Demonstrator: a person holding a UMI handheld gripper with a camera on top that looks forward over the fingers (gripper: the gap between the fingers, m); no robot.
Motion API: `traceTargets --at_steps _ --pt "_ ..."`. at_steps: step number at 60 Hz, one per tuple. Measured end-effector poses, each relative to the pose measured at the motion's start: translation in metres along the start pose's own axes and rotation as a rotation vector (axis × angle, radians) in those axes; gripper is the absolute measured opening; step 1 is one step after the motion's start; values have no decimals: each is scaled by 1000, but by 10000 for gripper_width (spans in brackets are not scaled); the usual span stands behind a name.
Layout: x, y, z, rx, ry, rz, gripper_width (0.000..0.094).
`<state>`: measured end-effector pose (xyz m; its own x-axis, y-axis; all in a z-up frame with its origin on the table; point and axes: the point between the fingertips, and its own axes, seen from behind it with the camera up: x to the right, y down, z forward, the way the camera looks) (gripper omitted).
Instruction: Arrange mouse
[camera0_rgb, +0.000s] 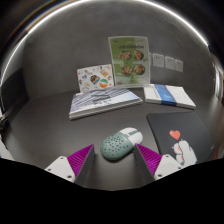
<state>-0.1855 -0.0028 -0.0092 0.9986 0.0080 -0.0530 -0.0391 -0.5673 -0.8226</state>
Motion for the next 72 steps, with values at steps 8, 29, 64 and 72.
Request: traceTargets --at_steps 8,29,64,72 --pt "-6 -14 28 -31 47 -21 830" --pt "-19 -29 49 -13 38 -21 473" --pt "230 -47 -30 36 114 -6 409" --pt "244 -16 -2 -6 104 9 414"
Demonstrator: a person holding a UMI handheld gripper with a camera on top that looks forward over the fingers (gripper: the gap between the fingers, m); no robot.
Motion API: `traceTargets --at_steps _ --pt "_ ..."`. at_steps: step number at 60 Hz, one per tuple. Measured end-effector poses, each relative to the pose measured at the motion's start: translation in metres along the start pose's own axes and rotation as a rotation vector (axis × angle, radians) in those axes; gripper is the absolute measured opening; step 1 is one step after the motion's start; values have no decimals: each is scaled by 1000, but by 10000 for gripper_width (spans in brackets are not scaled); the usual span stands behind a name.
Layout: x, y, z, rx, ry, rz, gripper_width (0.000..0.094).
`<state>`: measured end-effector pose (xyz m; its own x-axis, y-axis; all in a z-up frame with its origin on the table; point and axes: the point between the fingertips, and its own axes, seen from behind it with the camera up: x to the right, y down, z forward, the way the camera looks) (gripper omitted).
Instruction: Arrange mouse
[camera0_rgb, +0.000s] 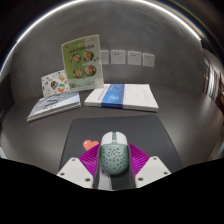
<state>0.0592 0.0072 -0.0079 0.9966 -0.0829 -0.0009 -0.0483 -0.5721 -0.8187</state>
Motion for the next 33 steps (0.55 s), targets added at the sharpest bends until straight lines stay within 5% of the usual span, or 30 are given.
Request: traceTargets --at_steps 9,15,18,33 --pt "-2 -2 3 -8 -11 -35 547" --pt "4 -6 -11 15 19 -27 903" --pt "3 -9 -25 35 22 -3 829" --pt "-1 30 -129 73 58 159 847"
